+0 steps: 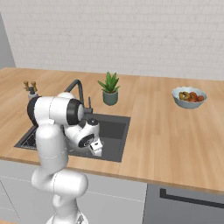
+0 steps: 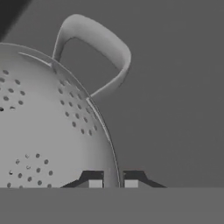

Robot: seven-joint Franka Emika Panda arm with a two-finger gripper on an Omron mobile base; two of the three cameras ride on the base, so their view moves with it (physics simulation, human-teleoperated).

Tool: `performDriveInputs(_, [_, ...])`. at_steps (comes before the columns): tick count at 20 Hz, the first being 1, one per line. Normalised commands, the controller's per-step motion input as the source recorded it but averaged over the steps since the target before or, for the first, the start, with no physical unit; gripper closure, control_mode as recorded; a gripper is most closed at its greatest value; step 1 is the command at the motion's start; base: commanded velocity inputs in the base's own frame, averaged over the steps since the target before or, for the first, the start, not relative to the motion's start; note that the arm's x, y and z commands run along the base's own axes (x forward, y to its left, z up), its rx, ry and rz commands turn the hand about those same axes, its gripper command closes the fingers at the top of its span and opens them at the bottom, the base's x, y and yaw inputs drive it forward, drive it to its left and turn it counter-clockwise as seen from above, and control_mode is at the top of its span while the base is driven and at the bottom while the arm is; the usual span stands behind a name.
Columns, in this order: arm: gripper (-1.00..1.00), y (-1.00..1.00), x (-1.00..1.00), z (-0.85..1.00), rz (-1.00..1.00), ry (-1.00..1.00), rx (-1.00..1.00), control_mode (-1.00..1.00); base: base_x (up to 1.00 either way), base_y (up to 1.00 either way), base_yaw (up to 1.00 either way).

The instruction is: Put the colander in the sink, put the peach in the colander, and turn on the sink faucet and pour water over the colander.

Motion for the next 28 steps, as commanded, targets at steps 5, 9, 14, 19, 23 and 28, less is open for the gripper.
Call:
performDriveInputs(5, [1.00,0.21,0.00,-0.27,0.08,-0.04,0.03,-1.00,0.00,0.00,0.00])
performDriveInputs(9, [1.00,0.21,-0.02,-0.01,0.10,-0.10,0.04,-1.00,0.00,0.00,0.00])
performDriveInputs(14, [1.00,0.20,-0.11,0.00,0.08,-0.11,0.05,-1.00,0.00,0.00,0.00])
performDriveInputs(19, [1.00,0.15,-0.04,0.00,0.03,-0.05,0.01,-1.00,0.00,0.00,0.00])
performDriveInputs(23, [-1.00,0.08,-0.09,0.00,0.02,0.00,0.00,-1.00,0.00,0.00,0.00])
performDriveInputs(28, [-1.00,-0.05,0.00,0.20,0.00,-0.01,0.00,-1.00,0.00,0.00,0.00])
